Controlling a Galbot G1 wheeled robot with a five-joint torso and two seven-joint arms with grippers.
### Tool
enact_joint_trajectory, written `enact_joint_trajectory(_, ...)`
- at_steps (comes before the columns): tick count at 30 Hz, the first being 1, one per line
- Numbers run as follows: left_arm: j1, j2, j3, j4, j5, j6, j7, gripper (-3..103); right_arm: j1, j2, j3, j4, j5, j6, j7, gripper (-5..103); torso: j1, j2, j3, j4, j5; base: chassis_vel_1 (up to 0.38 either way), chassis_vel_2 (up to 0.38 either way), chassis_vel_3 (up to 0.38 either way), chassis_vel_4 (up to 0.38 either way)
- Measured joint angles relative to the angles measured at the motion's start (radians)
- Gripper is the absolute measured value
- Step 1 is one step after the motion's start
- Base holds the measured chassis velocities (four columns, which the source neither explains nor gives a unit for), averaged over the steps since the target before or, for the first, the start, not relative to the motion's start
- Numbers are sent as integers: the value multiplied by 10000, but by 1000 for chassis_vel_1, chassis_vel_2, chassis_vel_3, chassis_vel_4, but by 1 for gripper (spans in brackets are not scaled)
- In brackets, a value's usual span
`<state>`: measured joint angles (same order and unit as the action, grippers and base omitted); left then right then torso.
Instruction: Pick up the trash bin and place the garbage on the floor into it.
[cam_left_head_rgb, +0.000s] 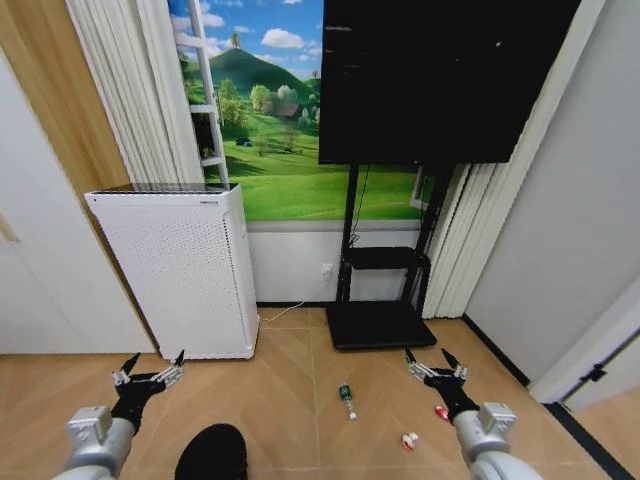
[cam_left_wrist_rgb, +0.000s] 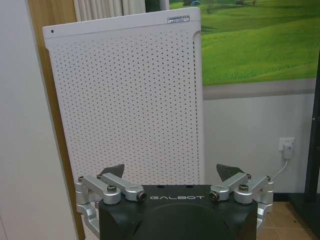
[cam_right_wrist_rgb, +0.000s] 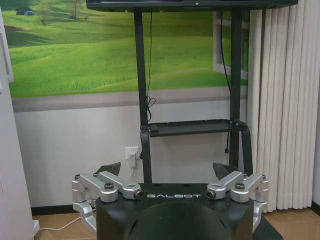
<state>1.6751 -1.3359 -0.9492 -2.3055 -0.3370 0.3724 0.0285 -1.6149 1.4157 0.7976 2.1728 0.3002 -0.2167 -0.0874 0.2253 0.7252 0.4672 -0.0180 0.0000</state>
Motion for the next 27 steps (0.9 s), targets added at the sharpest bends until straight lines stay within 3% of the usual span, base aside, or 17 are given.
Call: enact_joint_trajectory(27, 64, -115, -120, 170, 95, -226, 387, 100, -121, 26, -54, -333, -189, 97, 2, 100, -495, -1178, -686, 1, -1, 0, 0, 0, 0)
